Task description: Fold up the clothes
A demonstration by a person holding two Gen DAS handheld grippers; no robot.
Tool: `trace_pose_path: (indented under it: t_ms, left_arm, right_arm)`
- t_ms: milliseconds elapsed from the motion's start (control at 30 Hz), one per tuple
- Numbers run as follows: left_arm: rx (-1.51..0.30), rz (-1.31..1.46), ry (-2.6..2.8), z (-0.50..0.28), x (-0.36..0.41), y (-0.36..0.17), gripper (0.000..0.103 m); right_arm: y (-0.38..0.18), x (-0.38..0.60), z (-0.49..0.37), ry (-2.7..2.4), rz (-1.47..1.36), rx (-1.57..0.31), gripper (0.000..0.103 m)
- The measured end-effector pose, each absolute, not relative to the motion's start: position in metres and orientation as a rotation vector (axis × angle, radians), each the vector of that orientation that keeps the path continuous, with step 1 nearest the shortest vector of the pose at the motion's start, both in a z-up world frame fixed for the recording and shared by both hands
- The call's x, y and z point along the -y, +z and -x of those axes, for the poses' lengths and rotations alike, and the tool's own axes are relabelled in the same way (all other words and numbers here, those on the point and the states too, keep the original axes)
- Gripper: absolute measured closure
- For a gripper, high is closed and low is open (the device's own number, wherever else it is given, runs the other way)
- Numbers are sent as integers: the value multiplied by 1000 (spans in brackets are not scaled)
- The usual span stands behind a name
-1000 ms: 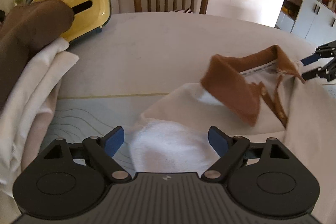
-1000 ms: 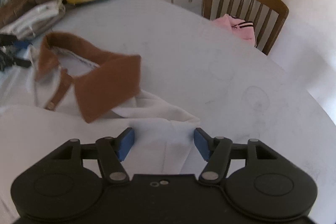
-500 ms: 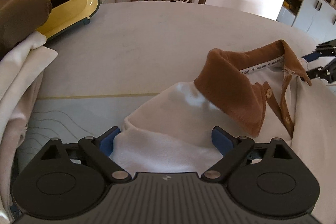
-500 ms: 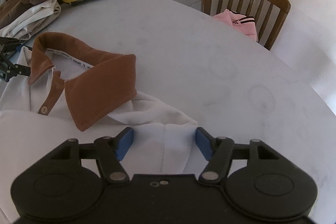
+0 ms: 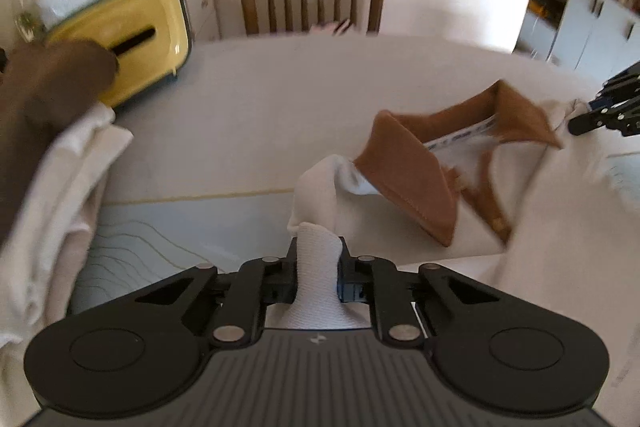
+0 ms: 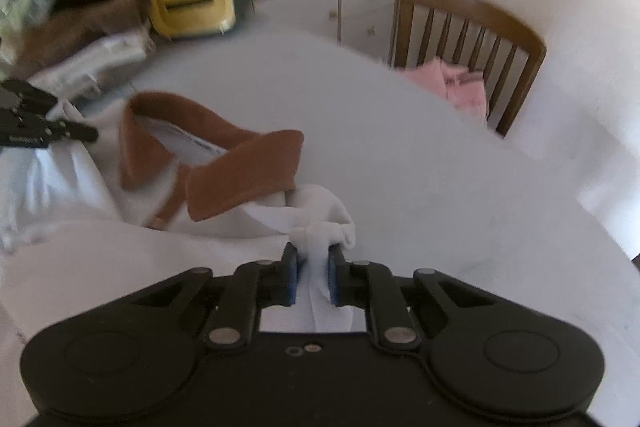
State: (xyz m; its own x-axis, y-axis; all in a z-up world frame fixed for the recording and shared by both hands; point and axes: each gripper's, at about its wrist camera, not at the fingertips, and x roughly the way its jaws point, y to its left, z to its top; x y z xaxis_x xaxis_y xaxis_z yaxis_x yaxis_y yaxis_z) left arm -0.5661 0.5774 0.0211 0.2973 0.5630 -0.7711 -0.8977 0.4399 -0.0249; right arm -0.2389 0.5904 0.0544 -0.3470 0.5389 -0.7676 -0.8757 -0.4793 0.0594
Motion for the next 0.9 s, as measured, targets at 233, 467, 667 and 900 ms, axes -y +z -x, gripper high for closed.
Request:
trace_pose_path:
  t_ms: [233,467,667,900]
  left_arm:
    - [-663,461,953,584,-513,63,90]
    - [-671,493,842,595,-442,63,90]
    - [-709,542,736,602,-380,51,90]
    - [-768,556,629,607,-332,39,90]
  right_arm:
    - [101,-506,216,2036,661,-636,0]
    - [112,-415,203,2039,643,-676,0]
    - [95,-344,199,2021,657,-796,0]
    - [42,-297,212,1959,779,-927,0]
